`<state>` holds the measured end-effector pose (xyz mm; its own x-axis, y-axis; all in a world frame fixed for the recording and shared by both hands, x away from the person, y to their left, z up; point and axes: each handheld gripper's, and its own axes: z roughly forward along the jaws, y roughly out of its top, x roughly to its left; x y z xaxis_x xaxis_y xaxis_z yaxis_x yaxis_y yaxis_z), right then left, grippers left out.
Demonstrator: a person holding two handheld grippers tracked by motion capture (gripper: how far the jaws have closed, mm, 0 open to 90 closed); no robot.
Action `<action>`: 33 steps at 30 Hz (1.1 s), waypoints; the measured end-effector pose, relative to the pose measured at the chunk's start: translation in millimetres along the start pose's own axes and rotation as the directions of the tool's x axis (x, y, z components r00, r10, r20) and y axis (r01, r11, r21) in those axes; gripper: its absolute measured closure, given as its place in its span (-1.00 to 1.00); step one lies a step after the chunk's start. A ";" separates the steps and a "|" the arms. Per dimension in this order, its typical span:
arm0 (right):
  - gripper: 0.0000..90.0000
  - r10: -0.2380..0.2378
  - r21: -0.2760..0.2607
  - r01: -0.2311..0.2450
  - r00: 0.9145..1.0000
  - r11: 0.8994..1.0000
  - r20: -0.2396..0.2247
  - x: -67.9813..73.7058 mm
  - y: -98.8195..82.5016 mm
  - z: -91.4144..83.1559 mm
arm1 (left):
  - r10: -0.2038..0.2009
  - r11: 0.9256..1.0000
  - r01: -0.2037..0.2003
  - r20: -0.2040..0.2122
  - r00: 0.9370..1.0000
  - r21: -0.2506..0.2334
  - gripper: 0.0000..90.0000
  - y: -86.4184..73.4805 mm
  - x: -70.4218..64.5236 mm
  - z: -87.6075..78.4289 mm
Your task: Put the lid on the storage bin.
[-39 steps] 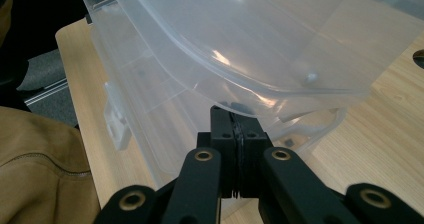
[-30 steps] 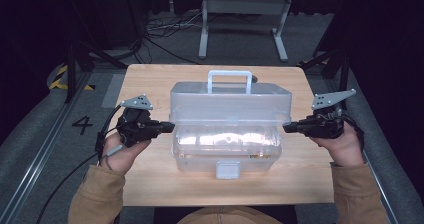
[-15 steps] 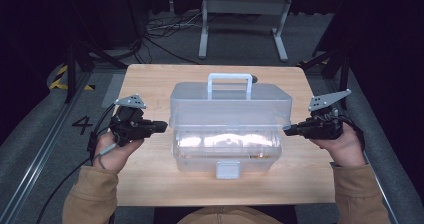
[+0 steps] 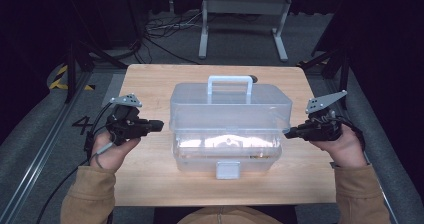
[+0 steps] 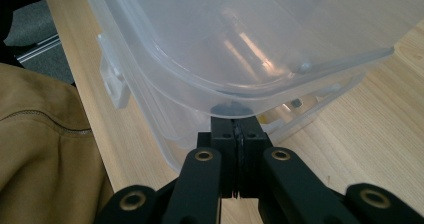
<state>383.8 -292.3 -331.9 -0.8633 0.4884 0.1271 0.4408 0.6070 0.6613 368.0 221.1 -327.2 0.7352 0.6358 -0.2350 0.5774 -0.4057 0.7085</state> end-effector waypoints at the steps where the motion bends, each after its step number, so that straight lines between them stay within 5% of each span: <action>1: 0.98 -0.001 0.004 0.001 1.000 1.000 -0.003 0.0 0.0 0.1 | -0.002 1.000 0.002 0.000 1.000 0.001 0.89 -0.2 0.1 -0.1; 33: 0.98 -0.052 0.152 0.055 0.998 0.987 -0.027 6.9 -0.7 10.9 | -0.047 0.999 0.047 -0.026 0.999 -0.014 0.88 -5.6 13.2 -0.4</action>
<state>380.2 -282.6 -339.6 -0.8912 0.4394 0.1122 0.4245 0.7210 0.5477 374.3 232.0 -334.0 0.6976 0.6712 -0.2509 0.6062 -0.3661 0.7061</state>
